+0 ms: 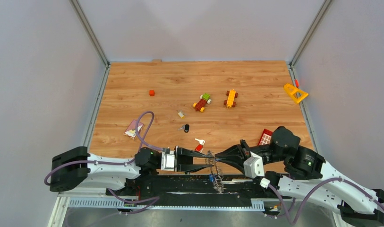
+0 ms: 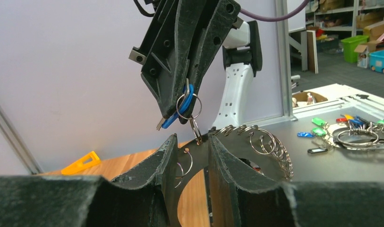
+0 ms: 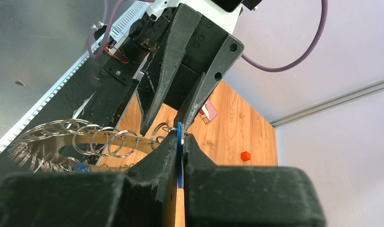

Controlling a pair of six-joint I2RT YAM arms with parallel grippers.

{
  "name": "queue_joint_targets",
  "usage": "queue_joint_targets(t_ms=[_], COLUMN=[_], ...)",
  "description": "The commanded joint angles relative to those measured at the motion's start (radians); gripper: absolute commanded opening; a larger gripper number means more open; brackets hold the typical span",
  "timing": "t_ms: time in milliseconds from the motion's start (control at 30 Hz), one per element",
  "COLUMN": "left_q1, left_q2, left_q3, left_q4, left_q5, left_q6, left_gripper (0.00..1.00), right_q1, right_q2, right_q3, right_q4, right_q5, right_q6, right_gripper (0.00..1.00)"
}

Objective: Remove the keys from the keyring

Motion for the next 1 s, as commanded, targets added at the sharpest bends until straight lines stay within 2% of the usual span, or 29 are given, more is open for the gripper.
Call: queue_joint_targets(t_ms=[0,333,500,633,700,833,967], left_q1=[-0.001,-0.001,-0.001,-0.002,-0.001,-0.001,-0.001], left_q2=[0.026,0.069,0.078,0.064,0.045,-0.038,-0.177], left_q3=[0.005,0.006,0.003,-0.004,-0.011,-0.007,0.062], left_q4=[0.121,0.172,0.171,0.149,0.125,-0.023,-0.367], left_q5=[-0.002,-0.017,-0.023,-0.043,-0.062,-0.084,-0.116], left_q6=[-0.049,-0.075,-0.075,-0.071,-0.072,-0.055,0.011], left_gripper=[0.37,0.30,0.16,0.00,0.00,0.00,0.00], right_q1=[-0.001,-0.001,-0.001,-0.001,-0.001,-0.001,-0.002], right_q2=[-0.014,-0.008,-0.014,-0.017,-0.021,-0.034,-0.043], right_q3=[0.004,0.002,0.001,0.001,0.001,0.001,0.003], right_q4=[0.068,0.072,0.073,0.071,0.064,0.039,0.007], right_q5=[-0.004,0.001,0.005,0.016,0.028,0.064,0.105], right_q6=[-0.018,-0.017,-0.018,-0.018,-0.020,-0.030,-0.048], right_gripper=[0.00,0.00,0.00,0.00,0.00,0.00,0.00])
